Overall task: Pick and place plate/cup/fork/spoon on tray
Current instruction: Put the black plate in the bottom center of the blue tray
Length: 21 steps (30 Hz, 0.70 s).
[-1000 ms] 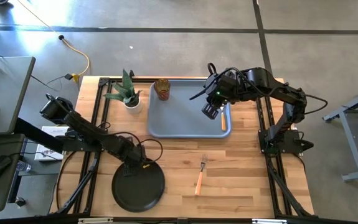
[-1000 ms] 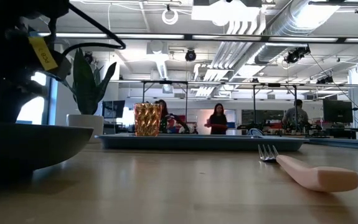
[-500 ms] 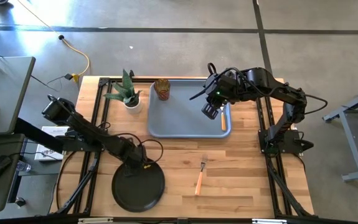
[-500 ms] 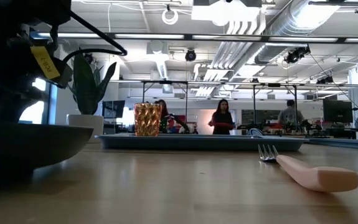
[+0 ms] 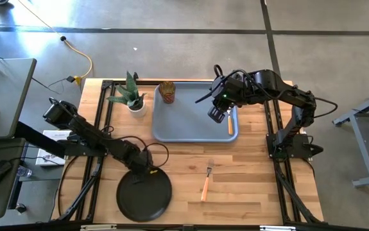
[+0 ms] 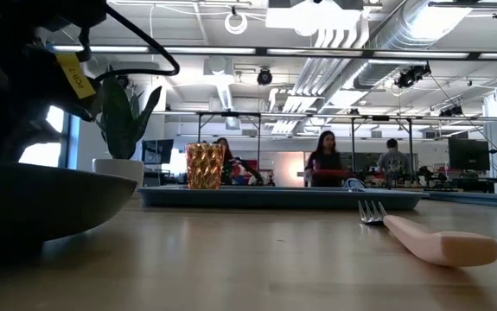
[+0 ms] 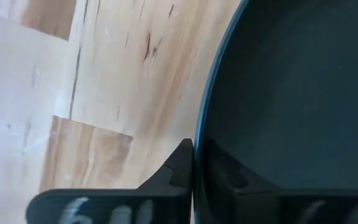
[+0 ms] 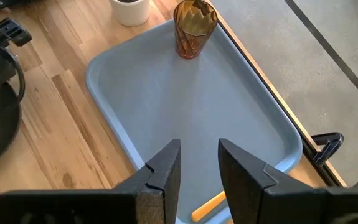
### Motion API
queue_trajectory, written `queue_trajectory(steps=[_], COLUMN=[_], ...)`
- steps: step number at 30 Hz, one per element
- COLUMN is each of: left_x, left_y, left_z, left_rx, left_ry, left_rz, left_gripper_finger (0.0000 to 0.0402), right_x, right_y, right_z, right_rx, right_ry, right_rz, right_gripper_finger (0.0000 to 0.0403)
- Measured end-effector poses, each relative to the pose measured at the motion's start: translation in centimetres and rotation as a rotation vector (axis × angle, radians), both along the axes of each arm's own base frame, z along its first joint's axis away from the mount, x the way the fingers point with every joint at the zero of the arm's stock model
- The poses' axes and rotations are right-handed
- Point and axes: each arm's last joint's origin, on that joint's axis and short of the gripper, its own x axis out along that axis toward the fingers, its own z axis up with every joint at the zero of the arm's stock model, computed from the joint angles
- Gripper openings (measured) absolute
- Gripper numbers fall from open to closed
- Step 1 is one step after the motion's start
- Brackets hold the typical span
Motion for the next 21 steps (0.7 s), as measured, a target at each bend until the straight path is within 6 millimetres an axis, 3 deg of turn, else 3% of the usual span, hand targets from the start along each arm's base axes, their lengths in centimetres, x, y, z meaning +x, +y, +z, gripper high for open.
queue_trajectory(steps=[10, 21], left_x=[0.8, 2.8], left_y=[0.6, 1.6], left_z=[0.4, 3.0], left_rx=[-0.058, -0.083], left_ry=[-0.043, -0.185], left_rz=[0.195, 0.504], left_gripper_finger=[0.0004, 0.0002], right_x=[0.0, 0.0], right_y=[0.0, 0.0], right_z=[0.0, 0.0], right_rx=[-0.009, -0.012], right_ry=[0.007, 0.014], right_rz=[0.015, 0.022], right_gripper_finger=[0.0099, 0.0099])
